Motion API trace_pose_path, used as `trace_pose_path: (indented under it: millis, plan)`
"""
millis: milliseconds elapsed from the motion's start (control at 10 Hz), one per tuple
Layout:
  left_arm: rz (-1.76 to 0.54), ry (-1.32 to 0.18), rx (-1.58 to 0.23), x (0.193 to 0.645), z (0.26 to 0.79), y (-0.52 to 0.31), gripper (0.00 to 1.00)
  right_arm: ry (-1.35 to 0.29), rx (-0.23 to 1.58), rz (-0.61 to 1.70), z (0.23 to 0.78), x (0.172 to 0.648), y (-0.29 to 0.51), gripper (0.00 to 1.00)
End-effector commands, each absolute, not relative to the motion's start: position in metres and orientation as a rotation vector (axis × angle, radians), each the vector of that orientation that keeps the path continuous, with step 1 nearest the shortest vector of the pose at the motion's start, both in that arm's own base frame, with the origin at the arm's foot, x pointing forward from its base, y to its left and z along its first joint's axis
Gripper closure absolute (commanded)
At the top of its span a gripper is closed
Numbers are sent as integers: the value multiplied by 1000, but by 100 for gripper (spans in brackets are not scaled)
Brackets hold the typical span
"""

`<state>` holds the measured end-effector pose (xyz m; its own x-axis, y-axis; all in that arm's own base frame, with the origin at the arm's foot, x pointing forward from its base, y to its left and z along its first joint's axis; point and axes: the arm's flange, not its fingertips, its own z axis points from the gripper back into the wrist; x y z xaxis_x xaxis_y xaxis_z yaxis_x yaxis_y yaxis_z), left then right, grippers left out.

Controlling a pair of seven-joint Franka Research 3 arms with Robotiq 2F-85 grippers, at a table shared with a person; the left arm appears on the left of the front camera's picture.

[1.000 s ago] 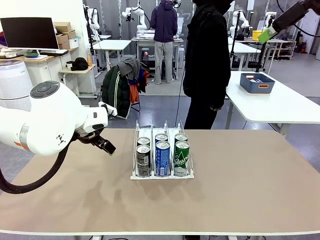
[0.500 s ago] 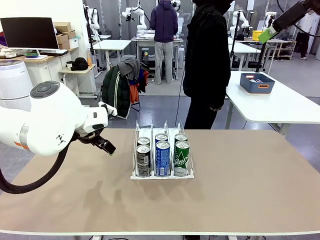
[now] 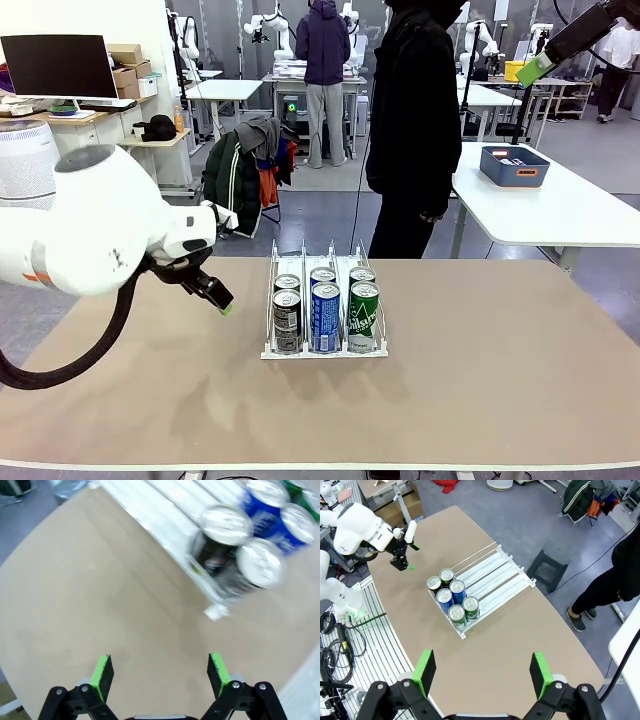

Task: Fill the beverage cans into the dispenser.
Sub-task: Pick up the Ionic drink handed by the human.

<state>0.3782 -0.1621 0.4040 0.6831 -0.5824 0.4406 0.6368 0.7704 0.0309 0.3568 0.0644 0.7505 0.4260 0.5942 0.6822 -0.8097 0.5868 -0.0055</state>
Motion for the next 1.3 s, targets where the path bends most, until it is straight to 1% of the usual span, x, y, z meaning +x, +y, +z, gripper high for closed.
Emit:
trace_pose_path:
  millis: [0,100,200,400,500,600,700,800,900,1100,1200]
  plan:
    - [-782,-351,-299,369,456,-132,0,-695,351,899,750,356,65,0]
    - [-817,-356,-331,362,479,-122,0,-695,351,899,750,356,65,0]
    - [-826,-390,-317,356,502,-110,0,-695,351,899,750,356,65,0]
    - [-967,-448,-346,346,546,-79,0,-695,351,899,750,356,65,0]
    - [-992,-485,-384,343,567,-63,0,-695,351,899,750,356,65,0]
    - [-939,-531,-352,342,582,-51,0,-695,351,899,750,356,65,0]
    - [-861,-558,-269,340,589,-50,0,-695,351,899,750,356,65,0]
    - [-813,-558,-221,337,578,-62,0,-695,351,899,750,356,65,0]
    - [-920,-540,-318,338,596,-48,0,-695,351,899,750,356,65,0]
    - [-920,-540,-318,338,596,-48,0,-695,351,899,750,356,65,0]
    - [-886,-552,-279,337,597,-48,0,-695,351,899,750,356,65,0]
